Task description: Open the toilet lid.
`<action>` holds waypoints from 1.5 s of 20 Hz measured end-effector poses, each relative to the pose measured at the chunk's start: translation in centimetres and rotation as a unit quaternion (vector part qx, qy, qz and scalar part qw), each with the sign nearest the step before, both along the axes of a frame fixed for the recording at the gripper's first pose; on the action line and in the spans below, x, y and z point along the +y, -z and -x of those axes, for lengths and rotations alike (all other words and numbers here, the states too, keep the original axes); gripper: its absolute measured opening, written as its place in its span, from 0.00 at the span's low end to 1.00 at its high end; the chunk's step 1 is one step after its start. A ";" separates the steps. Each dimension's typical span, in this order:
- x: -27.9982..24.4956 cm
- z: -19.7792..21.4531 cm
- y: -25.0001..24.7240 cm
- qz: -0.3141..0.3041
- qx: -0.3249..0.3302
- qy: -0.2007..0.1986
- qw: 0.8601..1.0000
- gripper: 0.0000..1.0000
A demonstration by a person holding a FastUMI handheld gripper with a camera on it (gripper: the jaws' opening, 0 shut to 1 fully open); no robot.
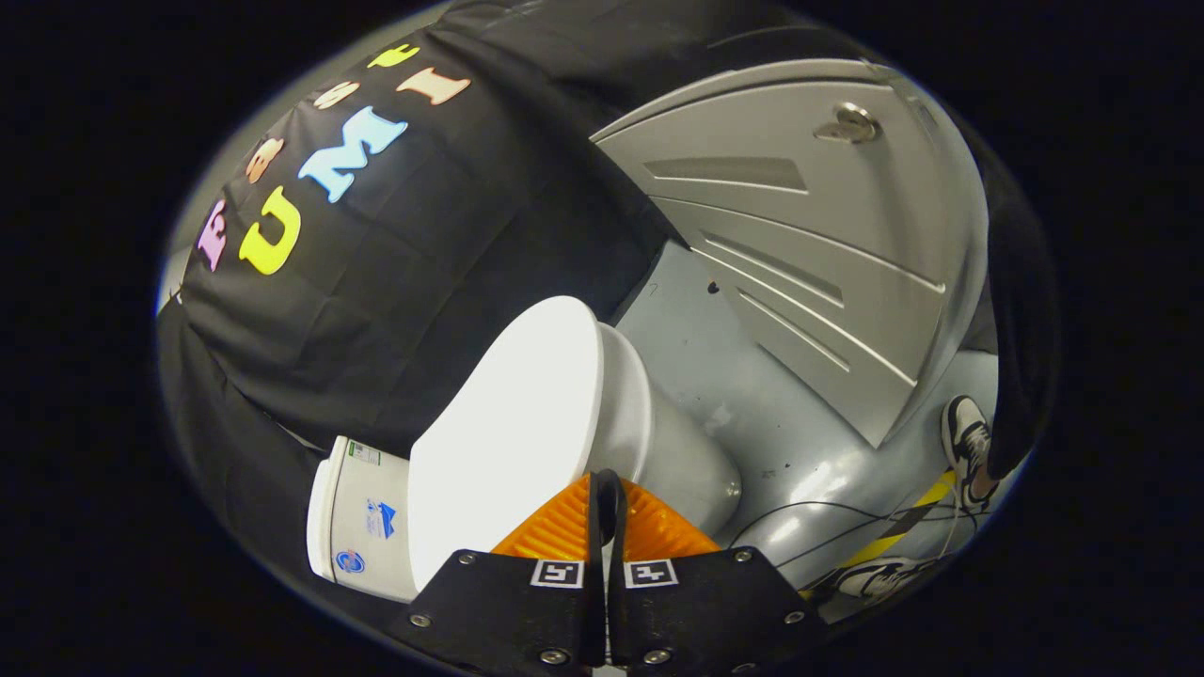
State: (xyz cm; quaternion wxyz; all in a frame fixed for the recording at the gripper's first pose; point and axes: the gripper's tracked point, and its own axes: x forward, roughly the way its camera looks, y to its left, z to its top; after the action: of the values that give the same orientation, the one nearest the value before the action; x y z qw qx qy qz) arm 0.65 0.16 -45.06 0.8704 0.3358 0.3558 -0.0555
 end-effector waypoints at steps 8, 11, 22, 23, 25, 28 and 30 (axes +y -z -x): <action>0.2 -0.1 -1.0 0.031 -0.001 -0.016 0.999 0.01; 0.4 -0.4 -2.8 0.046 -0.013 -0.018 0.999 0.02; 2.2 -1.4 -9.4 0.128 -0.052 -0.047 0.989 0.01; 2.3 -1.5 -10.0 0.134 -0.056 -0.049 0.988 0.01; 2.6 -1.7 -10.7 0.135 -0.062 -0.044 0.988 0.01; 2.9 -1.7 -11.5 0.137 -0.065 -0.044 0.987 0.01; 3.3 -1.8 -12.3 0.152 -0.071 -0.049 0.984 0.01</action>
State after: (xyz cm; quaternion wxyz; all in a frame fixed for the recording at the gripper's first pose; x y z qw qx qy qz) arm 2.43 3.43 -32.73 0.9363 0.1843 0.2962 -0.0418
